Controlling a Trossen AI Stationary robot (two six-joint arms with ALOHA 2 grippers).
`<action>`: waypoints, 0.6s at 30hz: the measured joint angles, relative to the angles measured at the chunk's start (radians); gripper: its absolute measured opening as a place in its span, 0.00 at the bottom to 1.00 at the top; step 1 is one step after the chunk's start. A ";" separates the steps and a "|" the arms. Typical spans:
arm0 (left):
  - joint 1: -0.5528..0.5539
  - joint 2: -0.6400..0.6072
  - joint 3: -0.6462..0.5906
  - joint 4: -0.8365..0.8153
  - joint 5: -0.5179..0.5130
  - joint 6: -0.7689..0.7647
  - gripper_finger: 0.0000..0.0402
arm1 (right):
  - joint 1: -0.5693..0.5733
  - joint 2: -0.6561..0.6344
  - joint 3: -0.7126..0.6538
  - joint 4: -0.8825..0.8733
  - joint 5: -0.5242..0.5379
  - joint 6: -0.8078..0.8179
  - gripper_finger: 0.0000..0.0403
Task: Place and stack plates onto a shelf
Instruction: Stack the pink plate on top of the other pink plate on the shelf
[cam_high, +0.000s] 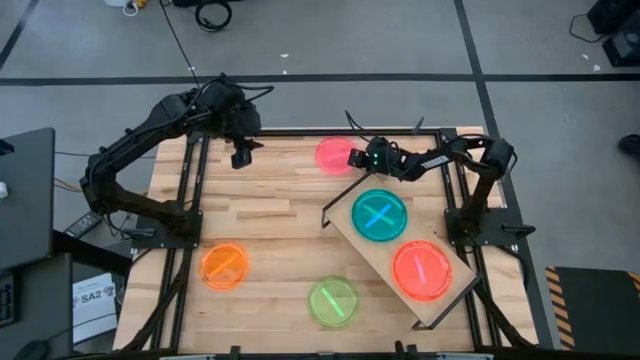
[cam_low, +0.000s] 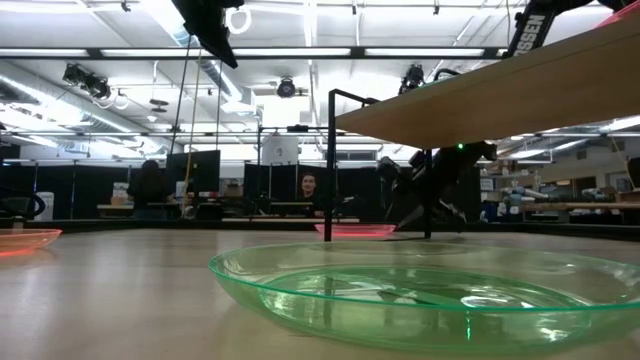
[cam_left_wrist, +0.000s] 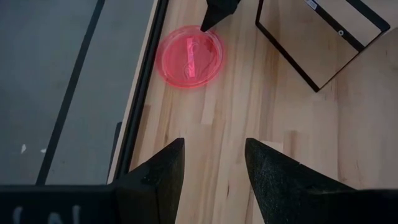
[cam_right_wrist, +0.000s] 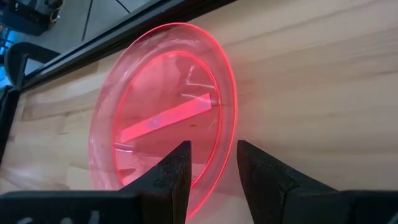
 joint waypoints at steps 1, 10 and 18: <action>0.000 0.000 0.000 0.000 0.000 0.000 0.44 | 0.000 0.000 0.000 0.000 0.000 0.000 0.34; 0.000 0.000 0.000 0.000 0.000 0.000 0.44 | 0.001 0.005 0.000 0.001 -0.006 0.000 0.33; 0.000 0.000 0.000 0.000 0.000 -0.001 0.44 | 0.002 0.007 0.000 0.000 0.008 0.014 0.28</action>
